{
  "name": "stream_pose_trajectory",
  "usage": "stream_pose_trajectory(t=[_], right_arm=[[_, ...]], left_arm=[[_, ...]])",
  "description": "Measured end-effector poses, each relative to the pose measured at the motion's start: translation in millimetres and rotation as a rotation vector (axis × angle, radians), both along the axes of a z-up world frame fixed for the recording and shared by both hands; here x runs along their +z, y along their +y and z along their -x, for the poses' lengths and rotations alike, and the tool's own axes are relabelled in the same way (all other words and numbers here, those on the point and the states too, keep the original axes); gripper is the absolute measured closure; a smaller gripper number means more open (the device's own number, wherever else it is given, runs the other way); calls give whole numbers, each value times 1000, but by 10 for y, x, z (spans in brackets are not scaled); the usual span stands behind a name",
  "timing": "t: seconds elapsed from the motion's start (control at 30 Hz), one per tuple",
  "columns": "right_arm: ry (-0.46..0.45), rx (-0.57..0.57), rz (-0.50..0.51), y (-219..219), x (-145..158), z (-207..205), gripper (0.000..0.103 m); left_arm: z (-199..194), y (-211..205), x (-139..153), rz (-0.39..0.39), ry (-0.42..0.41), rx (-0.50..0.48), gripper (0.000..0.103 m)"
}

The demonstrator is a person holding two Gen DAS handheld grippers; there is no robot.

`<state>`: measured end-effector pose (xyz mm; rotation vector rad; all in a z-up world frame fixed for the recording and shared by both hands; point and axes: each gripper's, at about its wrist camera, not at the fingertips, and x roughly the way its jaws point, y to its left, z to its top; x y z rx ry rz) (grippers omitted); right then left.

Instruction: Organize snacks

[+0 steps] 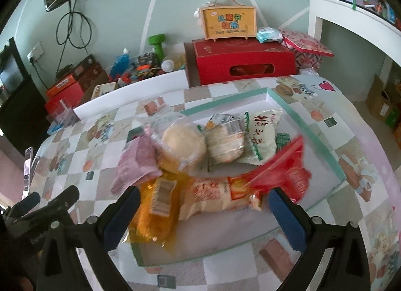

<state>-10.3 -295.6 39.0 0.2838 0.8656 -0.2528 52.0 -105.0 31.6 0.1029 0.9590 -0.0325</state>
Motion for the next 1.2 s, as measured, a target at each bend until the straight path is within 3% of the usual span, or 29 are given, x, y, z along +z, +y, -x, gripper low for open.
stream_pose_trajectory(t=[0.47,1.2], right_arm=[[45,77,50,406,-162,299,0],[100,135,99,602,-310,162,0]], left_arm=[[481,393,-212,-25,102,71,1],[368,541,-403,-13,211,125,1]])
